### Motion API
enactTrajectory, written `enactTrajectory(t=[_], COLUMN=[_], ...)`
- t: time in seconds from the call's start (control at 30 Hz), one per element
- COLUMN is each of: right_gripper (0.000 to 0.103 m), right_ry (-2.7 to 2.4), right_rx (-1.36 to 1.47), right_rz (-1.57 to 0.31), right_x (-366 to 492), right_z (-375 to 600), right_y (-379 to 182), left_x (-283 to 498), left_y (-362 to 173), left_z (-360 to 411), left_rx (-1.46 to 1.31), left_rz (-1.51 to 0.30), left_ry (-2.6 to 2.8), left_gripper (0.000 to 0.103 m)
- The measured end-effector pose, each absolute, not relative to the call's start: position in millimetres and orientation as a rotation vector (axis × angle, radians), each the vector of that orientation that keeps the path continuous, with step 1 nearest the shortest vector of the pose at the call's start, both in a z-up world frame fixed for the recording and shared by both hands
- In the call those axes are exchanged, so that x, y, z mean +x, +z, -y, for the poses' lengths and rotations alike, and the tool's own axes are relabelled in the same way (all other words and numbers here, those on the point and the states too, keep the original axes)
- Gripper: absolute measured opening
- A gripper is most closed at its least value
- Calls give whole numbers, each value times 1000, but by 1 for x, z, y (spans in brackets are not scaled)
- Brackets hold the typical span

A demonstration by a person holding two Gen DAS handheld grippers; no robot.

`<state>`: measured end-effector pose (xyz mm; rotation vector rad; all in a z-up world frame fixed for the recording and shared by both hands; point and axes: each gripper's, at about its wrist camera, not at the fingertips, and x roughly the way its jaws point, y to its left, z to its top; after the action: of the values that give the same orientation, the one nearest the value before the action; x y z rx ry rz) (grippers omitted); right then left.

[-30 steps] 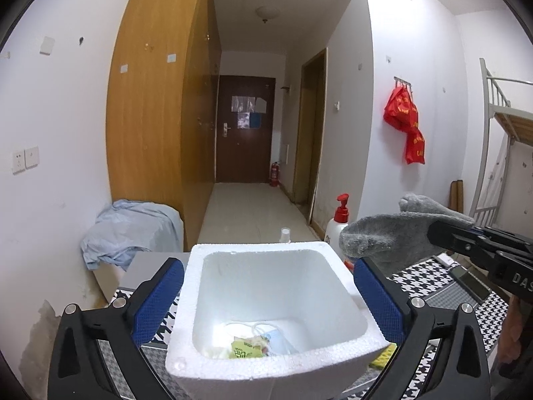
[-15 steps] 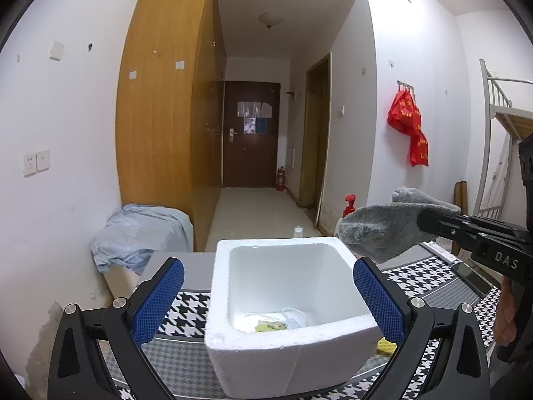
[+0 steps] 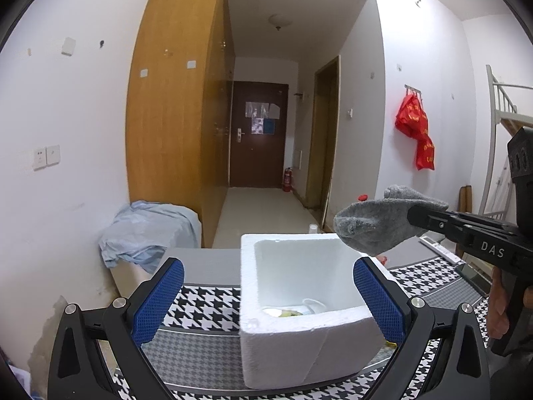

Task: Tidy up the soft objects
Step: 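Lower the grey sock into the foam box and open the right gripper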

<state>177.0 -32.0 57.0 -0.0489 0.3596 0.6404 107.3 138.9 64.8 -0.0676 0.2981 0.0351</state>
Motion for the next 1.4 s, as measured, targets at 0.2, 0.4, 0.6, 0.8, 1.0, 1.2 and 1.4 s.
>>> enactTrajectory(t=[0.2,0.4,0.6,0.8,1.0,1.2,1.4], right_gripper=[12,12,12,12,12,12,29], right_ry=[660,668,680,684,679,678,684], right_rx=[-47,-52,-55,-57,-58,-54,-75], right_rz=[-369,-377,-394,-399,-416,-428,-461], right_x=[181,184,188,190,193,196,201], right_z=[21,13,5,-1,-5,-9,-17], right_y=[54,50,47,46,44,42,39], left_x=[96,89,85,81,76,71,67], left_y=[63,61,58,56,54,55,58], left_z=[-142,-148,-152,-153,-152,-153,-153], left_rx=[-67,-78,-85,-98,-99,-106,-108], left_rz=[-300,-300,-311,-315,-319,-319,-316], left_ry=[44,55,69,70,80,99,111], left_gripper=[102,102,102,102,102,102,102])
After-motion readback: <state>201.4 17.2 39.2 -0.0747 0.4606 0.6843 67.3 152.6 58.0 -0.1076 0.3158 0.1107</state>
